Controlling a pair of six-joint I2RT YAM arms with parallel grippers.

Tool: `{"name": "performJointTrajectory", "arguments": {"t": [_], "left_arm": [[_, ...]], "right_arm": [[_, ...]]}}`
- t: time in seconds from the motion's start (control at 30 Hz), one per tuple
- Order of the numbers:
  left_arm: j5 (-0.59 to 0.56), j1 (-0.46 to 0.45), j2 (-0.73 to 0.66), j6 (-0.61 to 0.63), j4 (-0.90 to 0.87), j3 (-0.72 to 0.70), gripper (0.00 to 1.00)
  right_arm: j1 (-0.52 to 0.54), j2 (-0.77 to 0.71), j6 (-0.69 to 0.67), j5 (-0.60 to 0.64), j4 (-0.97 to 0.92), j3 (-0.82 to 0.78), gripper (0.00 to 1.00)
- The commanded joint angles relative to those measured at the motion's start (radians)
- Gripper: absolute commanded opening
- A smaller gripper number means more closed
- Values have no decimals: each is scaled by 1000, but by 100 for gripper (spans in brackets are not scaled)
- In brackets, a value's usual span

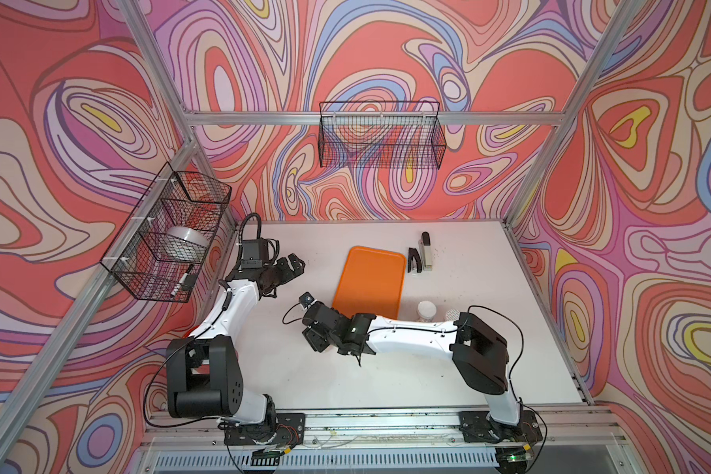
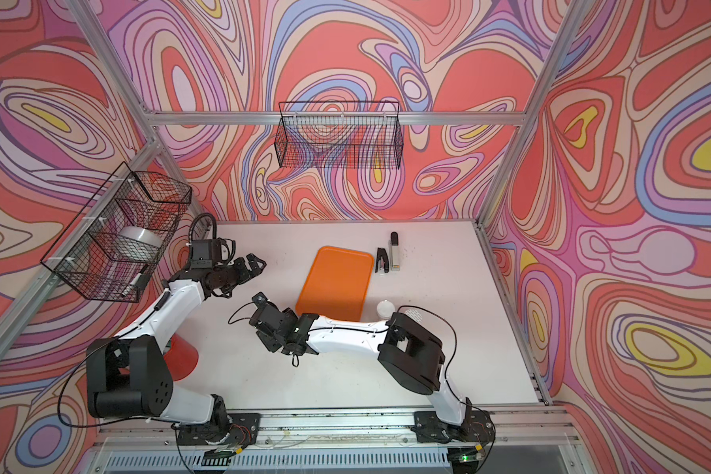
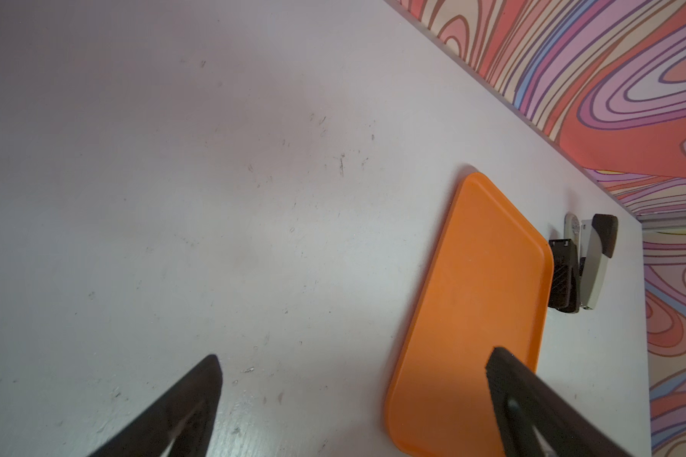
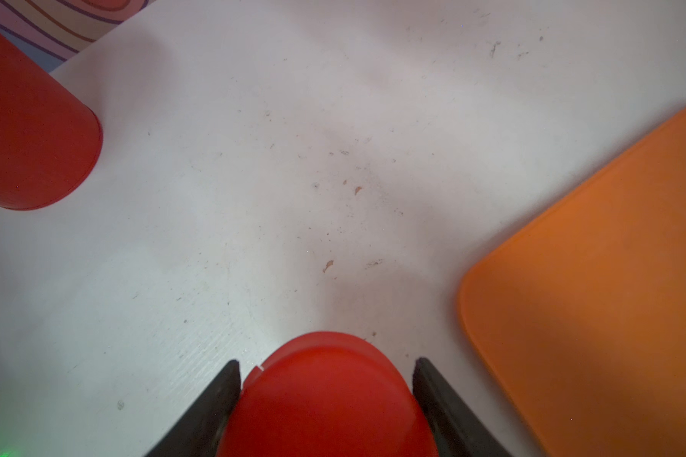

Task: Pour the candies out of the jar
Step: Pick up the jar from the center of the board.

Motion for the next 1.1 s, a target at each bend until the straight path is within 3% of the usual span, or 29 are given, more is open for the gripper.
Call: {"name": "performJointTrajectory", "arguments": {"t": [0.0,0.17,0.33,0.57,0.7,0.87,1.07], "left_arm": [[70,-14,-13,13,92,-33,100],[86,-100,-35,55,130,-48,100],[182,-201,-75,28,298,-125,100],[263,-338,-94,136,321,-113,100],[385,-376,-107,145,409,-121,99],[468,-443,-86,237,389,-59,99],[397,-521,-48,415,227,48,100]], "right_arm": [[-75,-100,39,-45,-51,-11,39],[-203,-196,62,-120,-69,-64,38],[-368,-287,71,-193,-91,-102,38],[-536,-354,46,-270,-140,-81,39],[-590,-365,40,-350,-183,-31,39],[-630,-370,21,-449,-234,45,38],[-656,-362,-8,-566,-315,148,38]]}}
